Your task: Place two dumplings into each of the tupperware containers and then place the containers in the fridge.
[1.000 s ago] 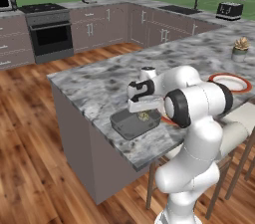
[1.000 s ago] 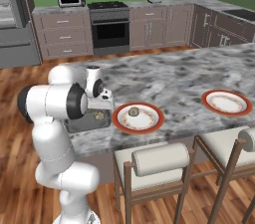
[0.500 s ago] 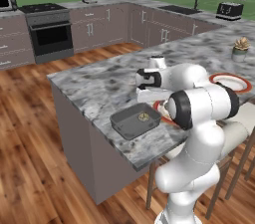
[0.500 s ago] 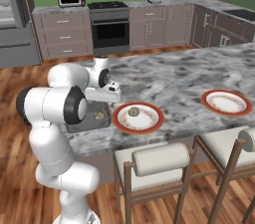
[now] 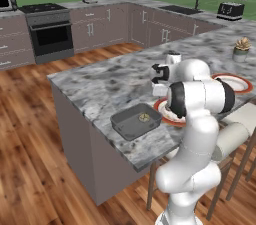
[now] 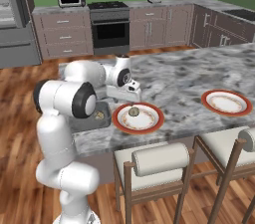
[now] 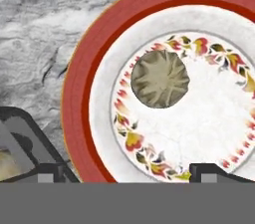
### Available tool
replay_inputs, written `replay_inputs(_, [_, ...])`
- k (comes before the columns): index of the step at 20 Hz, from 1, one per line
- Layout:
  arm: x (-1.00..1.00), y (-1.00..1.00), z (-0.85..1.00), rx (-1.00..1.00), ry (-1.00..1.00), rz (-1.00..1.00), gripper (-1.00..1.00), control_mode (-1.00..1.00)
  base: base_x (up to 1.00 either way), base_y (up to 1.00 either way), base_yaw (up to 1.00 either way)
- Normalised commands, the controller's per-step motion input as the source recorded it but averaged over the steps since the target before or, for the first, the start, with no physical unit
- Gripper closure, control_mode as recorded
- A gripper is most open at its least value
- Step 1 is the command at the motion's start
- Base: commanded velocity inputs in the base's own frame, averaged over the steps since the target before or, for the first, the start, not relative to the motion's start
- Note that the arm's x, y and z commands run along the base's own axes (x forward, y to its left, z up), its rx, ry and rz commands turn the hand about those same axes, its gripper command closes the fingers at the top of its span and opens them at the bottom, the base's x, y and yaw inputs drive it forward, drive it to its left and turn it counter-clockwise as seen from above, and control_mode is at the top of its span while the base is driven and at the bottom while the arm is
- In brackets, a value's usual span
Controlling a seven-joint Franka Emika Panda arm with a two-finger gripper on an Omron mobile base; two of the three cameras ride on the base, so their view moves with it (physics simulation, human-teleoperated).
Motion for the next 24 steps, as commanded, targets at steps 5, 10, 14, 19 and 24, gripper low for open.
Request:
replay_inputs(5, [0.54, -0.5, -0.47, 0.07, 0.0, -0.01, -1.0, -1.0, 0.0, 0.0, 0.0])
replay_inputs(10, [0.43, -0.09, -0.57, 0.04, -0.01, 0.0, -1.0, -1.0, 0.0, 0.0, 0.0])
replay_inputs(14, [0.14, 0.0, -0.29, 0.0, 0.0, 0.0, -1.0, -1.0, 0.0, 0.0, 0.0])
replay_inputs(19, [0.0, -0.05, -0.09, 0.0, 0.0, 0.0, -1.0, -1.0, 0.0, 0.0, 0.0])
replay_inputs(24, [-0.22, -0.01, -0.03, 0.0, 0.0, 0.0, -1.0, -1.0, 0.0, 0.0, 0.0])
